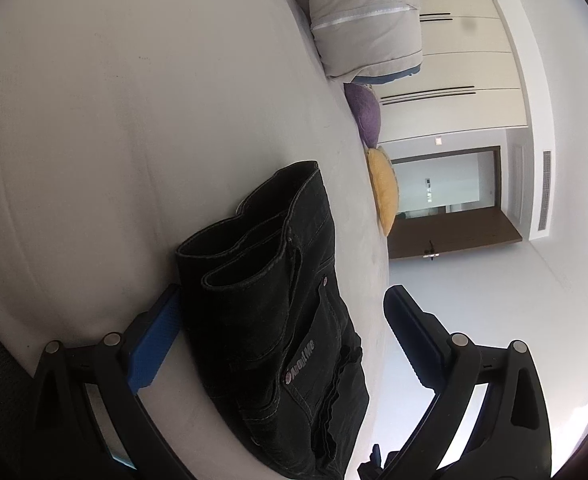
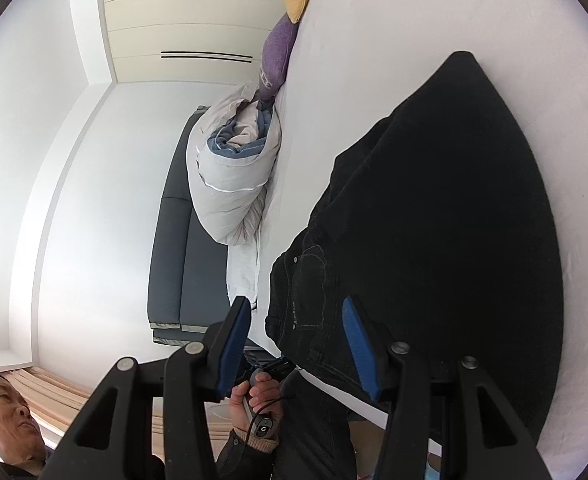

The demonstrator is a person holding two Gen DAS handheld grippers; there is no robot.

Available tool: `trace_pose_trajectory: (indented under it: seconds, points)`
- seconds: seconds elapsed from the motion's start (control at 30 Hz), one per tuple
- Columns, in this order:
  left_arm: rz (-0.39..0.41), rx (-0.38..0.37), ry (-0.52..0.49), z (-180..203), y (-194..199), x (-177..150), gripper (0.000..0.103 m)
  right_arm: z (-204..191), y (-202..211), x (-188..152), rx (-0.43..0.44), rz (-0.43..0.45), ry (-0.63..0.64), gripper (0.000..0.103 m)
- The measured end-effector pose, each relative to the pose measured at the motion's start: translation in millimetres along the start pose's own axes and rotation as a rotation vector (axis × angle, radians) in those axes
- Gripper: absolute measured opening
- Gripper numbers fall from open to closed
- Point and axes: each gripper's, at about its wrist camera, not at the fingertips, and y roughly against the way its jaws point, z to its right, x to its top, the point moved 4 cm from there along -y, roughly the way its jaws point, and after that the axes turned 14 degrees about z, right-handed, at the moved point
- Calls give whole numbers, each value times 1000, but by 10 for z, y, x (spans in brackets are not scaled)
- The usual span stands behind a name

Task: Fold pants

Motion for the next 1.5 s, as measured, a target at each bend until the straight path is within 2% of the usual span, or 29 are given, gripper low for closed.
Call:
trace_pose_trajectory:
  seconds: [0.07,0.13,0.2,0.27,0.43,0.5,0.6,0.73,0.8,0.83,0.9,1.03,1.1,1.13,1.17,1.23,1.3,1.4,1.5]
  points:
    - [-3,-4,6,95,-92,-15,93,-23,-29,22,2,-3,0,53]
    - [-14,-3,25,89,-120,-24,75,-40,-81,34,-3,-10,5,53]
    - [-34,-4,63,38,-189,-53,49,-60,-105,46,-3,-27,16,53]
    - [-50,21,87,-23,-245,-93,39,-87,-174,49,-8,-47,31,53]
    - [-57,18,101,2,-303,-155,33,-93,-356,48,-41,-86,55,53]
    - [-59,21,113,-2,-303,-173,23,-76,-448,44,-73,-104,67,53]
    - [-50,21,141,-39,-283,-193,17,-36,-582,12,-124,-146,91,53]
    - [-35,28,117,13,-246,-215,15,83,-731,-37,-217,-192,113,53]
    - [-29,32,70,126,-228,-231,14,227,-800,-90,-293,-232,115,50]
    - [-27,34,48,188,-226,-244,14,253,-806,-96,-295,-231,123,48]
    - [-23,34,-18,376,-209,-260,13,275,-786,-88,-283,-216,114,48]
    - [-32,7,-232,1015,-219,-398,13,277,-738,-97,-267,-195,120,48]
    - [-48,-21,-351,1401,-223,-567,13,239,-650,-58,-263,-168,86,54]
    - [-62,-40,-423,1616,-237,-694,13,200,-591,-35,-235,-148,65,62]
    - [-83,-60,-508,1848,-268,-875,13,153,-517,7,-197,-126,51,66]
    - [-135,-98,-642,2191,-366,-1277,13,89,-370,111,-138,-88,30,67]
    - [-207,-133,-768,2422,-506,-1811,13,77,-229,231,-92,-64,-11,70]
    - [-299,-145,-979,2480,-675,-2630,13,86,-44,385,-64,-33,-34,73]
    - [-360,-124,-1136,2356,-707,-3198,13,109,106,449,-47,-32,-34,76]
